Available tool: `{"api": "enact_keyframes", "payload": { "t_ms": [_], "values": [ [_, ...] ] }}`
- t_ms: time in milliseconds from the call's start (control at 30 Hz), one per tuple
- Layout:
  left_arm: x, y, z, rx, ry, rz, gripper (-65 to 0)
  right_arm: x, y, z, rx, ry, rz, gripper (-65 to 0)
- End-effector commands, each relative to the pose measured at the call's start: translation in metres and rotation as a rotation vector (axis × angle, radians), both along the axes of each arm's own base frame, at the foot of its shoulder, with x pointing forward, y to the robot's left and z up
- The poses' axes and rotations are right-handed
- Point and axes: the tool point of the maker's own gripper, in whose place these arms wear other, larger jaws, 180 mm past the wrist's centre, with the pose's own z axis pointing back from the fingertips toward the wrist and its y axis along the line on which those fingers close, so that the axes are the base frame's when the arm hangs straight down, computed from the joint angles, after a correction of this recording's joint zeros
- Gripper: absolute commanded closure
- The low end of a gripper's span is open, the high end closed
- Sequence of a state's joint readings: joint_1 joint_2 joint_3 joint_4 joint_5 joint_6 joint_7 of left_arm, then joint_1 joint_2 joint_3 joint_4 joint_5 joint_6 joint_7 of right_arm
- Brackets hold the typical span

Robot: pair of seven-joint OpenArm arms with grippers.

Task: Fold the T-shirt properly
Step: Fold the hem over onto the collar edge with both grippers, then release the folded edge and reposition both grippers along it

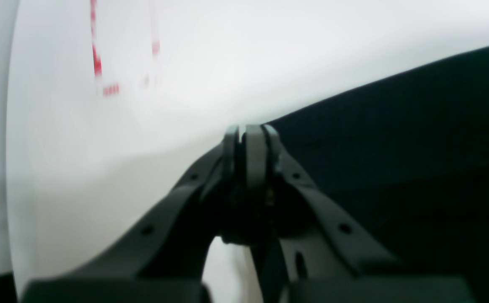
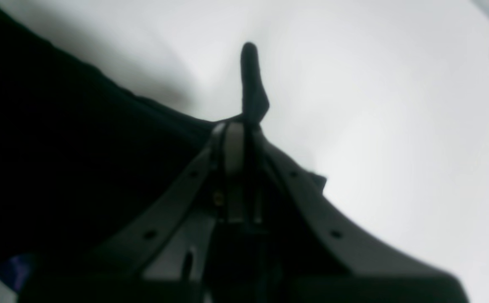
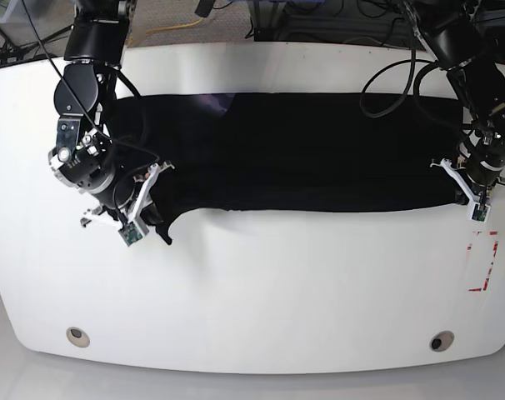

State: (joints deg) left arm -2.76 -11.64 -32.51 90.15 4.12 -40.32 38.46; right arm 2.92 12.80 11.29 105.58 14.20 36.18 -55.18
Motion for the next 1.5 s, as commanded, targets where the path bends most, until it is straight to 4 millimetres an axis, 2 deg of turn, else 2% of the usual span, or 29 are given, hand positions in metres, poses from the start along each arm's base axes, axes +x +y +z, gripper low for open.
{"api": "enact_keyframes", "payload": {
  "t_ms": [0, 233, 633, 733, 767, 833, 933, 1000, 1067, 1167, 1233, 1333, 1467],
  "values": [
    [-0.001, 0.004, 0.015, 0.032, -0.031, -0.002, 0.0, -0.005, 0.001, 0.016, 0.018, -0.059, -0.01, 0.0],
    [-0.031, 0.003, 0.004, 0.078, 0.037, -0.01, 0.0, -0.047, 0.003, -0.009, 0.037, 0.017, -0.038, 0.0],
    [-0.074, 0.004, -0.027, 0.092, 0.156, -0.02, -0.4, -0.096, -0.003, -0.044, 0.066, 0.143, -0.105, 0.0],
    [-0.082, 0.004, -0.033, 0.094, 0.185, -0.02, -10.0, -0.106, -0.003, -0.051, 0.072, 0.173, -0.116, -8.7],
    [-0.084, 0.005, -0.035, 0.094, 0.196, -0.016, -14.7, -0.109, -0.007, -0.053, 0.079, 0.178, -0.14, -13.0],
    [-0.086, 0.006, -0.037, 0.094, 0.211, -0.011, -24.9, -0.114, -0.02, -0.054, 0.101, 0.179, -0.219, -25.5],
    [-0.085, 0.006, -0.035, 0.096, 0.205, -0.012, -32.2, -0.12, -0.041, -0.053, 0.115, 0.17, -0.318, -41.7],
    [-0.085, 0.007, -0.034, 0.096, 0.204, -0.007, -32.4, -0.125, -0.051, -0.053, 0.12, 0.172, -0.356, -47.4],
    [-0.082, 0.011, -0.022, 0.089, 0.161, 0.008, -32.4, -0.127, -0.054, -0.049, 0.144, 0.165, -0.344, -47.9],
    [-0.075, 0.011, 0.008, 0.029, 0.042, 0.027, -32.6, -0.129, -0.06, -0.04, 0.222, 0.146, -0.367, -47.9],
    [-0.077, 0.015, 0.022, -0.033, -0.007, 0.055, -32.8, -0.127, -0.057, -0.031, 0.297, 0.115, -0.366, -47.9],
    [-0.089, 0.033, 0.032, -0.101, 0.007, 0.117, -32.8, -0.117, -0.042, -0.016, 0.388, 0.072, -0.304, -47.9],
    [-0.097, 0.047, 0.032, -0.221, 0.004, 0.18, -32.9, -0.11, -0.006, -0.015, 0.434, 0.099, -0.176, -47.9]
  ]
}}
